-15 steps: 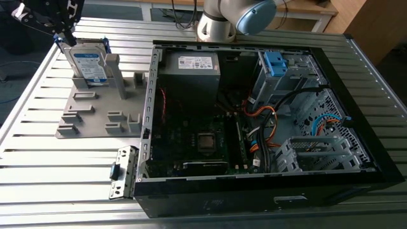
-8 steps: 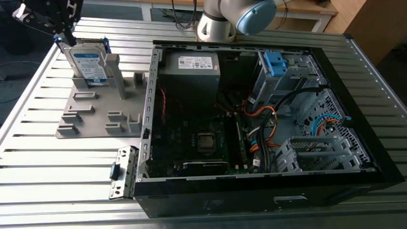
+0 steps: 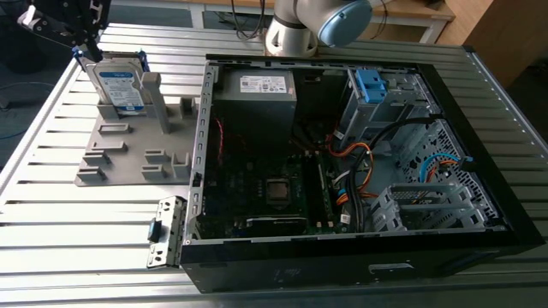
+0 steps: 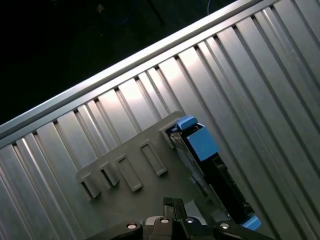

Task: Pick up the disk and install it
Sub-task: 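Pick up the disk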

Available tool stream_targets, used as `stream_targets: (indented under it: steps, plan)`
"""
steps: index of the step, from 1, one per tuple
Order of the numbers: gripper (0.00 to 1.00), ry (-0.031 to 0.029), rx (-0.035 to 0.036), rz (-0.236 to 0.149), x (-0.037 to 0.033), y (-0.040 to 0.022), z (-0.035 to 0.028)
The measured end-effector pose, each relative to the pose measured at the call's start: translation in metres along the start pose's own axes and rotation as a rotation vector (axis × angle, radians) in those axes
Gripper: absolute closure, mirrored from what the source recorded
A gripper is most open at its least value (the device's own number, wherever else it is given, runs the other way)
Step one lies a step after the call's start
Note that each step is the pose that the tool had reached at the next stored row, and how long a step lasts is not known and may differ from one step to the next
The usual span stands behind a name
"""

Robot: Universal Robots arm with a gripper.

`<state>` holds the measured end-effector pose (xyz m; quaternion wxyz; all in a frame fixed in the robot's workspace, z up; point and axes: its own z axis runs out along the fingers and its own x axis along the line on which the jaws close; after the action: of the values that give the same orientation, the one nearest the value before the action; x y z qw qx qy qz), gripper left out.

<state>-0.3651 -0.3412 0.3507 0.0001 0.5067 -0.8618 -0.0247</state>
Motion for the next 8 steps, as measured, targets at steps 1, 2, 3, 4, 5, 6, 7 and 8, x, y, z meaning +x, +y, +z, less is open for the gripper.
stream_targets:
  steps: [1, 2, 3, 4, 5, 6, 7, 8]
  plan:
    - [0.89, 0.0004, -0.0002, -0.007, 0.0000, 0.0000, 0.0000]
    - [0.89, 0.0006, -0.0003, -0.013, 0.0000, 0.0000, 0.0000]
    - [0.89, 0.0010, -0.0005, -0.020, 0.0000, 0.0000, 0.0000]
    - [0.89, 0.0013, -0.0007, -0.027, 0.0000, 0.0000, -0.0001]
    - [0.89, 0.0015, -0.0008, -0.033, 0.0000, 0.0000, 0.0000]
    - [0.89, 0.0017, -0.0010, -0.039, 0.0000, 0.0000, 0.0000]
    - [0.89, 0.0020, -0.0011, -0.046, 0.0000, 0.0000, 0.0000]
    - [0.89, 0.0023, -0.0013, -0.052, 0.0000, 0.0000, 0.0000]
